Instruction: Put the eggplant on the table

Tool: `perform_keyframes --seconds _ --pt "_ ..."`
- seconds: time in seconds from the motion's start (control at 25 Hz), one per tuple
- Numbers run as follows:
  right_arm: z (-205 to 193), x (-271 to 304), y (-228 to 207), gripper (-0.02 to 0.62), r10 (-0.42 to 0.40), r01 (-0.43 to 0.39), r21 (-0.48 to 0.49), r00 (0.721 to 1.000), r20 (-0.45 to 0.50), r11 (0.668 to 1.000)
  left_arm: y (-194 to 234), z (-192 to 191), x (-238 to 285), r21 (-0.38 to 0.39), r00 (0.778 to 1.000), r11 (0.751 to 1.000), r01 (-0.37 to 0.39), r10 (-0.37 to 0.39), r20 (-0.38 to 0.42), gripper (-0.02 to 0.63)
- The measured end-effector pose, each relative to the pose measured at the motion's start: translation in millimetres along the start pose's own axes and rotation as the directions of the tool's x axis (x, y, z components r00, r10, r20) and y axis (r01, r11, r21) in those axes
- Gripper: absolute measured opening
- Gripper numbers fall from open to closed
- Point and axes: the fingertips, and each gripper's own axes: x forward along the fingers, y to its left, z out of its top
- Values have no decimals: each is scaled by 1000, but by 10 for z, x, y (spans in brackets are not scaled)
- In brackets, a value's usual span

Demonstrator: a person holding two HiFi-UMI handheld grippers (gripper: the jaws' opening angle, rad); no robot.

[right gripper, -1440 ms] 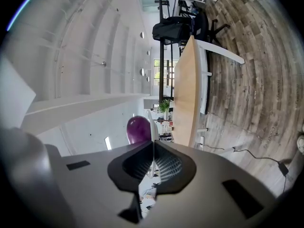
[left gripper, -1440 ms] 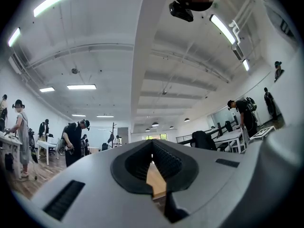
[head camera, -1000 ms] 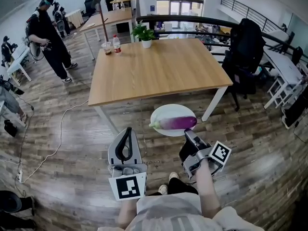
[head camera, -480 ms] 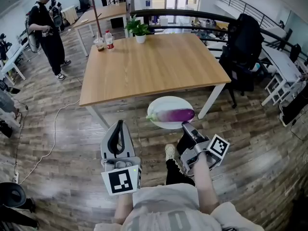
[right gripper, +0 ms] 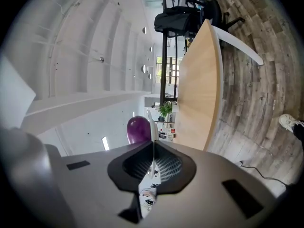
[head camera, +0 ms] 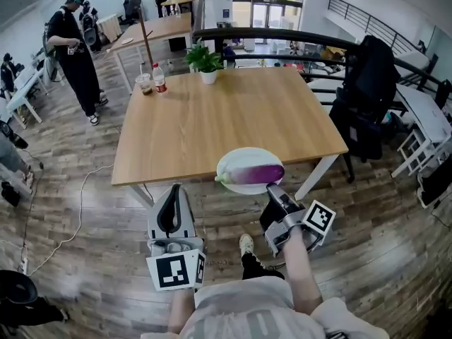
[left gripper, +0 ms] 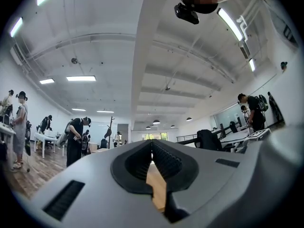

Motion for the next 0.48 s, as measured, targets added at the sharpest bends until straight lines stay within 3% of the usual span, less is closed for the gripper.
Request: perform_keyframes --seconds 0.2,0.48 --pt "381 695 6 25 -14 12 -22 998 -69 1000 102 -164 823 22 998 999 -50 51 -31 9" --pt "810 1652 -102 25 -17 17 -5 985 -173 1000 360 -279 1846 41 987 986 -162 162 -12 9"
